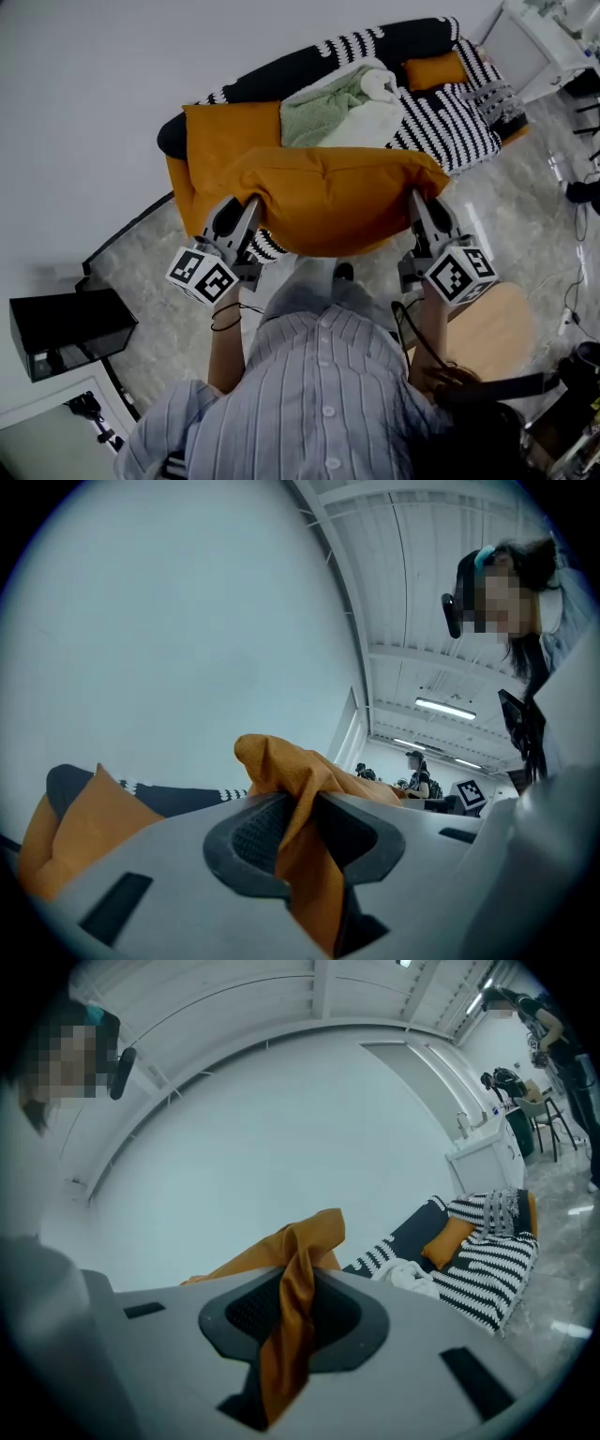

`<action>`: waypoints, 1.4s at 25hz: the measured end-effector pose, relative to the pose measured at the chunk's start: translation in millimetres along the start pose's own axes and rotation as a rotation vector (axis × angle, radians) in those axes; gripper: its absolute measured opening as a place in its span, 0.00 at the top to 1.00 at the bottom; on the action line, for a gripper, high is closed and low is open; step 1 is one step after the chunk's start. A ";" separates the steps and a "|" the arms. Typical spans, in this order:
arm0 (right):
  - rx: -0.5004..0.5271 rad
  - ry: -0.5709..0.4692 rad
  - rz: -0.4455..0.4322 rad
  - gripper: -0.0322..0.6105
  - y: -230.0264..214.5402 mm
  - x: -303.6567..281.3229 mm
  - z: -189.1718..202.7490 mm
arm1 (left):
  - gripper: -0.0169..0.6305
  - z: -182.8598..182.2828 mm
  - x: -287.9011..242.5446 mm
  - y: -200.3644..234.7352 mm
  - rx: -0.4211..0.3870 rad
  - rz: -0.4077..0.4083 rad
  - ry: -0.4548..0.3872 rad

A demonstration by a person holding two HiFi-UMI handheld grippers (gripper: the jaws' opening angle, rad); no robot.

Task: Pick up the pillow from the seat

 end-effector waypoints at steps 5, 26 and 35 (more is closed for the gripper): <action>0.008 0.021 -0.004 0.83 10.2 6.3 11.5 | 0.80 5.6 20.9 -2.3 0.005 -0.022 0.006; 0.101 0.030 0.005 0.83 164.2 48.0 117.7 | 0.81 5.7 217.8 32.5 -0.002 -0.030 -0.002; 0.112 0.042 0.029 0.83 237.4 100.2 196.9 | 0.81 25.0 329.3 46.2 0.014 -0.003 -0.032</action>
Point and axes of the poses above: the fingertips, and each gripper's own axes: x backward along the fingers, y to its left, z out of its underside, the point moved 7 cm from there along x, backward along the fingers, and after that the axes turned 8 degrees about z, right-handed, at the moved point
